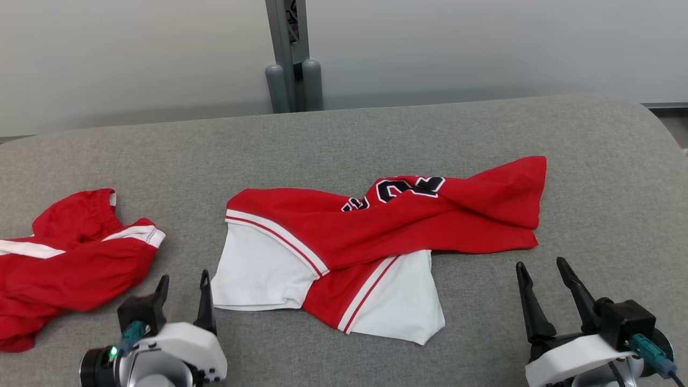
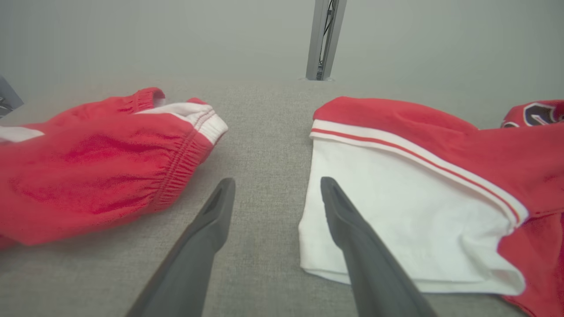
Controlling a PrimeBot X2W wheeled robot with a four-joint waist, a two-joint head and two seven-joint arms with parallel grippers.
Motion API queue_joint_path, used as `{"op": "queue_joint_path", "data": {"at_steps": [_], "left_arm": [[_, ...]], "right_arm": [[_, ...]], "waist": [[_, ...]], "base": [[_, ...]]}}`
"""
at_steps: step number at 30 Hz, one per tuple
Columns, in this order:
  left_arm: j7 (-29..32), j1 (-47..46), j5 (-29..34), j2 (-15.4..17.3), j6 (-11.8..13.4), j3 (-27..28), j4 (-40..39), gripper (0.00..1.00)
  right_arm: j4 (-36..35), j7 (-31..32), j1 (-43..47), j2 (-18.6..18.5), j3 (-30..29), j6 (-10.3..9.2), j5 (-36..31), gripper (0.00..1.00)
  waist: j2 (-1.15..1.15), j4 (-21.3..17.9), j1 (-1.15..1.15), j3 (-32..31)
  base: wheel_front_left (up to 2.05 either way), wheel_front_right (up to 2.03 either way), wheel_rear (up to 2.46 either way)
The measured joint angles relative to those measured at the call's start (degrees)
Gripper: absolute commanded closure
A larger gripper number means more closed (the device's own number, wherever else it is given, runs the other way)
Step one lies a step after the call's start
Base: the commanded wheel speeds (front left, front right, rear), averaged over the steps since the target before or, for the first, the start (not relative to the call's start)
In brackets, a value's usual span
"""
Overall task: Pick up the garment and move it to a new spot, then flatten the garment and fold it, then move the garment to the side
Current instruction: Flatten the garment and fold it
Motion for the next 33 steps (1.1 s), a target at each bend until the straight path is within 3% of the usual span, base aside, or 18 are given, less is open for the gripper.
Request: {"op": "queue_joint_path", "data": {"at_steps": [4,8,14,20,21,22,23,28,33], "left_arm": [[-0.38,2.56,-1.53,-0.14,-0.1,1.2,-0.45,0.0],[-0.54,3.93,-4.02,-1.6,-2.33,1.49,-0.21,0.0],[0.11,2.64,-5.35,-3.01,-4.6,0.7,2.44,0.0],[0.4,0.19,-5.31,-3.15,-5.35,-0.12,6.56,0.0],[0.32,-0.19,-5.08,-3.1,-5.37,-0.33,7.26,0.05],[0.14,-0.48,-5.04,-3.1,-5.61,-0.43,7.8,0.65],[0.14,-0.75,-4.98,-3.1,-5.75,-0.68,8.48,1.0],[-0.46,-1.17,-4.58,-3.37,-6.44,-1.07,9.66,1.0],[-1.12,-0.97,-4.42,-3.18,-6.79,-0.93,7.95,1.0]], "right_arm": [[-0.03,0.0,0.08,-0.01,-0.29,0.0,0.05,0.0],[0.11,0.0,0.34,0.0,0.01,0.0,0.37,0.0],[0.29,0.0,-0.05,0.0,0.76,0.0,0.41,0.0],[0.41,0.0,-0.2,0.0,0.88,0.0,0.04,0.0],[0.42,0.0,-0.2,0.0,0.87,0.0,0.03,0.0],[0.41,0.0,-0.2,0.0,0.8,0.0,0.03,0.0],[0.41,0.0,-0.2,0.01,0.8,0.0,0.02,0.0],[1.38,-0.01,-0.19,0.01,0.4,0.0,0.0,0.0],[8.64,-0.01,-2.82,-0.01,-1.9,0.0,2.2,0.0]], "waist": [[0.0,0.44,0.0,-0.04],[0.0,0.91,0.0,-0.17],[0.0,0.63,0.0,-0.01],[0.0,-0.77,0.0,0.49],[0.0,-1.02,0.0,0.58],[0.0,-1.26,0.0,0.68],[0.0,-1.46,0.0,0.76],[0.0,-1.73,0.0,1.04],[0.0,-0.91,0.0,1.37]], "base": [[0.0,0.0,0.0],[0.0,0.0,0.0],[0.0,0.0,0.0],[0.0,0.0,0.0],[0.0,0.0,0.0],[0.0,0.0,0.0],[0.0,0.0,0.0],[0.0,0.0,0.0],[0.0,0.0,0.0]]}}
